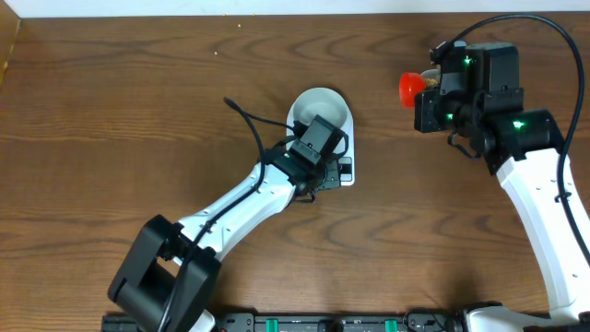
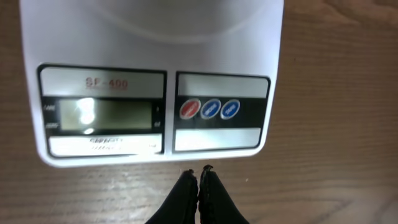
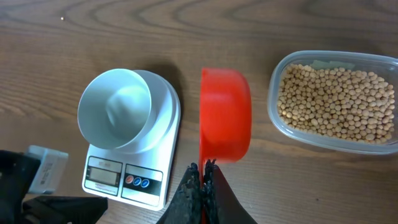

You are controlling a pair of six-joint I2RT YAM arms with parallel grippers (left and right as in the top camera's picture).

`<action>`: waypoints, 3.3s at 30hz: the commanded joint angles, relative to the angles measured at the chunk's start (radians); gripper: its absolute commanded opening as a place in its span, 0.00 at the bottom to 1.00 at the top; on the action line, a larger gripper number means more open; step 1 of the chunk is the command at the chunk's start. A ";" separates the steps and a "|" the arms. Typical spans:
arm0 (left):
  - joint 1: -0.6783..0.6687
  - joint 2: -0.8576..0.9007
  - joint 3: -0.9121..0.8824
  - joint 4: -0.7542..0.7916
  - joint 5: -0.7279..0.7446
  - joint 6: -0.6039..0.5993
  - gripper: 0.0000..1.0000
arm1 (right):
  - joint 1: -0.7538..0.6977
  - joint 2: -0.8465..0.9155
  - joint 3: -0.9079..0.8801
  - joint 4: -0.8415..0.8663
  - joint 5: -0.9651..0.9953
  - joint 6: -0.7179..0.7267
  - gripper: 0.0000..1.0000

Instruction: Scoop item into bowl and weigh 50g on scale

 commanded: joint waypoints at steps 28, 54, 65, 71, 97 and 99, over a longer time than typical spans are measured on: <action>-0.004 0.128 -0.001 0.130 -0.106 0.036 0.07 | -0.005 -0.018 0.024 -0.008 0.013 -0.016 0.01; -0.004 0.162 -0.001 0.152 -0.106 0.036 0.07 | -0.005 -0.018 0.024 -0.018 0.013 -0.016 0.01; -0.004 0.168 -0.001 0.149 -0.102 0.035 0.07 | -0.005 -0.018 0.024 -0.019 0.013 -0.016 0.01; -0.004 0.170 -0.001 0.149 -0.102 0.035 0.07 | -0.005 -0.018 0.024 -0.019 0.013 -0.016 0.01; 0.040 0.206 -0.001 0.154 0.001 0.030 0.07 | -0.005 -0.018 0.024 -0.020 0.014 -0.017 0.01; 0.040 0.164 -0.001 0.141 0.002 0.033 0.07 | -0.005 -0.018 0.024 -0.020 0.014 -0.017 0.01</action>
